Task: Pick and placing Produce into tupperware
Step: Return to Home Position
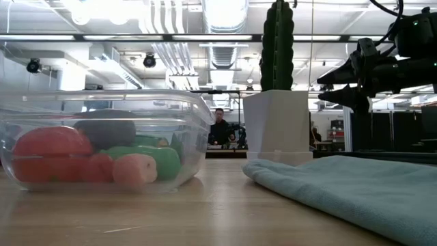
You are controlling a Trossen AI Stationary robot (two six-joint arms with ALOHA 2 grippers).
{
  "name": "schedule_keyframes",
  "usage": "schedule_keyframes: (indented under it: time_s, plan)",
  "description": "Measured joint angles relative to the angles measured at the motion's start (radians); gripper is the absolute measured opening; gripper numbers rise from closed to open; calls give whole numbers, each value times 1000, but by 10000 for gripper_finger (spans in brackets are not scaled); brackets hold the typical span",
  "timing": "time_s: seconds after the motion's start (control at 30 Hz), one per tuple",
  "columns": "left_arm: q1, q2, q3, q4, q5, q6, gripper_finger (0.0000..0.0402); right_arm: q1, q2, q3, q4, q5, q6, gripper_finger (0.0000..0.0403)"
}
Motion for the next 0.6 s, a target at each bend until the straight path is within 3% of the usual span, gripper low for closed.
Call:
schedule_keyframes:
  time_s: [0.17,0.27,0.47,0.6]
  plan:
    - [-26,-66,-59,31,9,52,140,0,0,0,0,0,0,233]
    - [-26,-113,-209,116,10,15,140,0,1,0,0,0,0,233]
    - [-23,-266,-587,633,208,-17,140,0,2,0,0,0,0,233]
    - [-8,-417,-749,650,180,-45,140,0,1,0,0,0,0,233]
